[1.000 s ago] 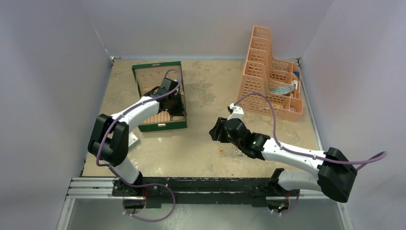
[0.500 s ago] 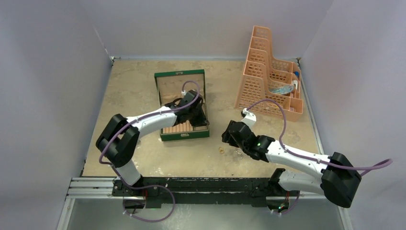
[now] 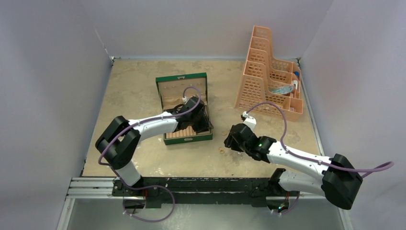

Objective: Organize the mixed jewelry

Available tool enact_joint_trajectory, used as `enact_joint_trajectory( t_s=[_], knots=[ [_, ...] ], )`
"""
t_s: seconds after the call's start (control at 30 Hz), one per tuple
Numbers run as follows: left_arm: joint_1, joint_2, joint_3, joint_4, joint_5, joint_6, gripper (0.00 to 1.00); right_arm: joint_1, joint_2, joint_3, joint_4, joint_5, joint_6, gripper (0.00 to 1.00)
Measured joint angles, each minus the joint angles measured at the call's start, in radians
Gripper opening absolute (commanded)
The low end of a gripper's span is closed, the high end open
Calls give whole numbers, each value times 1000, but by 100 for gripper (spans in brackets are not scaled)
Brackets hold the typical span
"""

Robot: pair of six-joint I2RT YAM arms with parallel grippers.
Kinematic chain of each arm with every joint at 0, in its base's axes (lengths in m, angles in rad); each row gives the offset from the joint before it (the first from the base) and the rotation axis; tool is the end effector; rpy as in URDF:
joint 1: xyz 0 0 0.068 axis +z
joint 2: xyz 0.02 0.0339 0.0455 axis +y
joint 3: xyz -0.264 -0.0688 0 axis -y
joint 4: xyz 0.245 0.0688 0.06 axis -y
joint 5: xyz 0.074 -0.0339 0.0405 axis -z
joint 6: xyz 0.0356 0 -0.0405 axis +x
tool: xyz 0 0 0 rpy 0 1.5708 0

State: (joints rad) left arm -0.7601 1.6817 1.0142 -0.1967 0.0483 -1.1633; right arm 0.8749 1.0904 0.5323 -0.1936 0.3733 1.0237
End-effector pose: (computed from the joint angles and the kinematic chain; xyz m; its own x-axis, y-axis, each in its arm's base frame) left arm 0.2524 -0.2423 0.1880 -0.8712 -0.4371 -0.2236 -0.2244 0.7595 -0.6106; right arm 0.1484 0.1574 0.1956 -0.6922 0.4118 -0.5927 0.0910 0.8645 0.4943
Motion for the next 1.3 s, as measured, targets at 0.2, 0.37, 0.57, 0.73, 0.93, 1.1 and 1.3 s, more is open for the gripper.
enact_joint_trajectory(
  t_s=[0.2, 0.37, 0.57, 0.73, 0.93, 1.1, 1.3],
  knots=[
    [-7, -77, -33, 1, 12, 39, 45, 0, 25, 12, -20, -40, -33, 34],
    [-7, -211, -76, 0, 1, 89, 50, 0, 122, 48, -22, -63, -58, 40],
    [-7, -362, -109, -1, -28, 158, 52, 0, 217, 77, -21, -106, -77, 39],
    [-7, -435, -147, -8, -61, 192, 52, 2, 264, 91, -19, -138, -84, 35],
    [-7, -442, -175, -11, -82, 216, 52, 2, 266, 92, -19, -193, -90, 20],
    [-7, -442, -190, -15, -89, 232, 52, 2, 278, 93, -15, -212, -89, 17],
    [-6, -442, -190, -18, -94, 258, 53, 2, 338, 143, -12, -200, -81, 10]
  ],
)
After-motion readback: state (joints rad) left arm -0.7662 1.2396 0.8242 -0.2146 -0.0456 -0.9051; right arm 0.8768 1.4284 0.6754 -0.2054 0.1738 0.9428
